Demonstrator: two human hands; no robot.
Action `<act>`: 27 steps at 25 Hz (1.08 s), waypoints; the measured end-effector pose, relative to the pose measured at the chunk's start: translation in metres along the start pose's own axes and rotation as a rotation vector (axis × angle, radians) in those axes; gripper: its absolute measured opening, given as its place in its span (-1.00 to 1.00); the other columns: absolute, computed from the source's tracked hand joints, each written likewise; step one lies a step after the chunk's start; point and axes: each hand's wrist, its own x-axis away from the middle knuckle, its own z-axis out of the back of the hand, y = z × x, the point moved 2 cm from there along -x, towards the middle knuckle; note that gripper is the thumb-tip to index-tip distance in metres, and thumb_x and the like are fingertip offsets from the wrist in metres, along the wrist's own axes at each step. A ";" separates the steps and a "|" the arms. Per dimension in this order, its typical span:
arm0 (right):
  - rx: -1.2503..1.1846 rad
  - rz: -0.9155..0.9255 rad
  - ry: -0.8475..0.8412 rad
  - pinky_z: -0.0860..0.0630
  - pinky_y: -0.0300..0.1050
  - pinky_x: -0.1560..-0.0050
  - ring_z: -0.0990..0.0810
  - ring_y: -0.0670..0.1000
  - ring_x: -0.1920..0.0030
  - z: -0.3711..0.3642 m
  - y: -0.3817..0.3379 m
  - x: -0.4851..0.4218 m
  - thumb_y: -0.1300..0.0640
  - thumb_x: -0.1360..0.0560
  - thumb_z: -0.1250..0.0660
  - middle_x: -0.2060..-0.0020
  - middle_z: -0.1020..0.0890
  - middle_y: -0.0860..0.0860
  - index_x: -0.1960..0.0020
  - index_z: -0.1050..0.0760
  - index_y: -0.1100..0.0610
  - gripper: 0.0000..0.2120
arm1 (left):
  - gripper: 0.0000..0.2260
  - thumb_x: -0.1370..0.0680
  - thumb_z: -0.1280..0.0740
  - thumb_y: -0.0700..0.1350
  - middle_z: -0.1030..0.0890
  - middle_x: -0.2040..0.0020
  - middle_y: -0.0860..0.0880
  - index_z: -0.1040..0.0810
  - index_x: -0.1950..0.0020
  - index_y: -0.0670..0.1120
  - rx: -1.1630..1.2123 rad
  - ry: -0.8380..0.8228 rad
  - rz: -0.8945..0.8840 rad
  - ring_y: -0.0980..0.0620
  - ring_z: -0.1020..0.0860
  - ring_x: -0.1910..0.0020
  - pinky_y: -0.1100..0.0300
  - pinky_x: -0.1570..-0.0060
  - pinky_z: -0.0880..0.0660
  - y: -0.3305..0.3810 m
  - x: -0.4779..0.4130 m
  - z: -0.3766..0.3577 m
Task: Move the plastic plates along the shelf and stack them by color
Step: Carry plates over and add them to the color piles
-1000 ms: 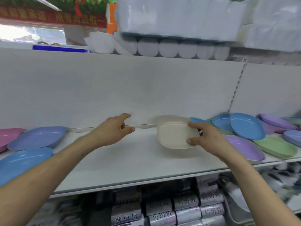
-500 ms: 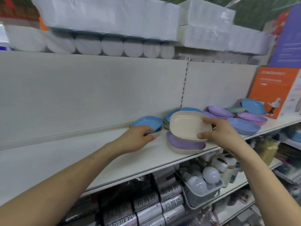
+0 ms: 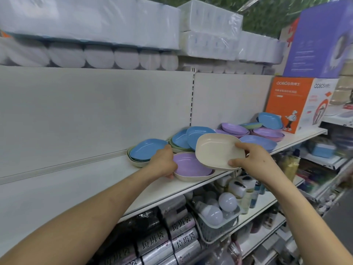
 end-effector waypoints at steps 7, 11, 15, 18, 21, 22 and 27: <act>-0.030 -0.002 -0.031 -0.46 0.11 -0.35 -0.52 0.10 -0.32 -0.007 0.001 0.003 0.02 -0.37 -0.61 -0.38 -0.53 0.08 -0.53 -0.43 0.08 -0.22 | -0.76 -0.56 -0.13 -0.32 -0.49 0.21 -0.10 -0.30 -0.23 -0.21 -0.301 0.131 -0.109 -0.14 -0.50 0.28 0.05 0.37 -0.33 -0.004 0.005 0.023; -0.051 0.001 -0.047 -0.47 -0.02 -0.16 -0.54 0.04 -0.19 -0.010 -0.007 0.006 0.05 -0.41 -0.59 -0.32 -0.55 0.06 -0.54 -0.42 0.07 -0.25 | -0.72 -0.55 -0.14 -0.31 -0.55 0.01 -0.19 -0.38 -0.23 -0.10 -0.416 0.200 -0.134 -0.22 -0.49 0.16 0.05 0.21 -0.40 -0.006 0.015 0.050; -0.095 0.037 -0.043 -0.44 -0.04 -0.13 -0.54 0.02 -0.18 -0.014 -0.021 0.010 0.07 -0.40 -0.60 -0.30 -0.57 0.03 -0.53 -0.43 0.07 -0.26 | -0.77 -0.62 -0.20 -0.14 -0.62 -0.10 -0.12 -0.51 -0.25 0.00 -0.158 0.238 -0.155 -0.17 -0.61 0.08 0.00 0.00 -0.57 -0.035 0.015 0.073; -0.141 0.074 -0.076 -0.49 0.04 -0.27 -0.55 0.04 -0.21 -0.026 -0.041 0.011 0.05 -0.37 -0.62 -0.33 -0.56 0.00 -0.53 -0.42 0.02 -0.23 | -0.58 -0.56 -0.41 0.01 -0.56 -0.20 -0.03 -0.45 -0.41 0.05 0.012 0.223 -0.105 -0.08 -0.59 -0.01 0.00 -0.13 -0.57 -0.062 0.033 0.091; -0.181 0.147 -0.137 -0.48 -0.01 -0.24 -0.54 0.00 -0.19 -0.050 -0.073 0.012 0.05 -0.36 -0.62 -0.29 -0.54 -0.05 -0.54 -0.40 -0.04 -0.20 | -0.43 -0.51 -0.49 0.03 -0.52 -0.25 0.01 -0.40 -0.49 0.09 0.113 0.267 -0.035 -0.05 -0.55 -0.11 0.05 -0.19 -0.52 -0.095 0.063 0.114; -0.194 0.172 -0.157 -0.47 -0.03 -0.25 -0.53 0.00 -0.19 -0.060 -0.084 0.012 0.05 -0.36 -0.62 -0.28 -0.53 -0.06 -0.54 -0.39 -0.04 -0.20 | -0.41 -0.50 -0.50 0.02 -0.51 -0.26 0.01 -0.39 -0.50 0.11 0.123 0.287 -0.012 -0.04 -0.54 -0.14 0.06 -0.19 -0.52 -0.107 0.074 0.122; -0.206 0.313 -0.286 -0.48 -0.01 -0.26 -0.54 0.01 -0.18 -0.118 -0.158 0.025 0.03 -0.37 -0.61 -0.28 -0.53 -0.02 -0.56 -0.37 -0.04 -0.19 | -0.43 -0.51 -0.50 -0.01 -0.56 -0.16 0.00 -0.40 -0.48 0.17 0.118 0.445 0.086 -0.02 -0.57 -0.04 0.05 -0.09 -0.56 -0.176 0.145 0.179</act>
